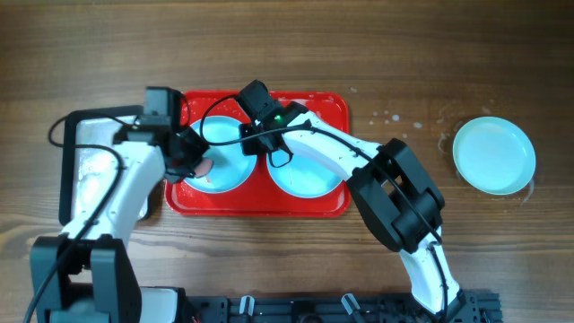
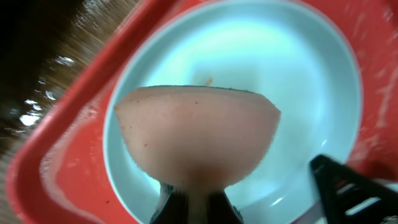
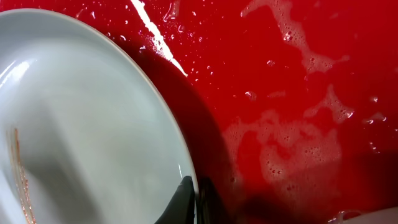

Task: Clean dirty plates on tray and stack at the side
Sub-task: 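Bring the pink sponge from the basin onto the left plate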

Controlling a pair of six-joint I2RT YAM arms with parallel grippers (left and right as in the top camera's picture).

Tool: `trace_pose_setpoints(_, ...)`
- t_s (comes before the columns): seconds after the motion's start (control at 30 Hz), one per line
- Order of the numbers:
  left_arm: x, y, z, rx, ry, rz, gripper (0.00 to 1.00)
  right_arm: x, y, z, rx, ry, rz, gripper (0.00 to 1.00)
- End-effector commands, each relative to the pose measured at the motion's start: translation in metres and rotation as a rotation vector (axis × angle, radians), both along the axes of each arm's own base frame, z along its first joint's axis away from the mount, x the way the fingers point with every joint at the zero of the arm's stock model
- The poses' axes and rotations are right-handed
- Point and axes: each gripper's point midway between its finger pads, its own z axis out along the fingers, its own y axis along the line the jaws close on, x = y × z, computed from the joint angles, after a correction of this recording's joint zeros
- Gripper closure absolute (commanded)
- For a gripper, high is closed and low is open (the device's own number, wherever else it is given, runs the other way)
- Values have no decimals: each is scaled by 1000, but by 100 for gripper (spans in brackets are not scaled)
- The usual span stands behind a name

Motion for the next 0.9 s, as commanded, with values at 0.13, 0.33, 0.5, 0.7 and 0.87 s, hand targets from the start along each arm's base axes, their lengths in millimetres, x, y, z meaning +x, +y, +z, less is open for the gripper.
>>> trace_pose_setpoints(0.13, -2, -14, -49, 188, 8, -173, 96, 3, -21, -21, -89, 4, -47, 96)
trace_pose_setpoints(0.33, -31, -10, -84, 188, 182, -127, 96, 4, -21, -20, -88, 2, -47, 96)
trace_pose_setpoints(0.5, -52, -23, -84, 4, 281, -133, 96, 4, -21, -20, -90, -1, -39, 96)
trace_pose_setpoints(0.7, -78, -28, -72, -261, 392, -96, 96, 4, -20, -20, -90, -1, -39, 96)
trace_pose_setpoints(0.87, -51, -4, -73, -297, 286, -3, 96, 3, -21, -21, -91, -1, -37, 96)
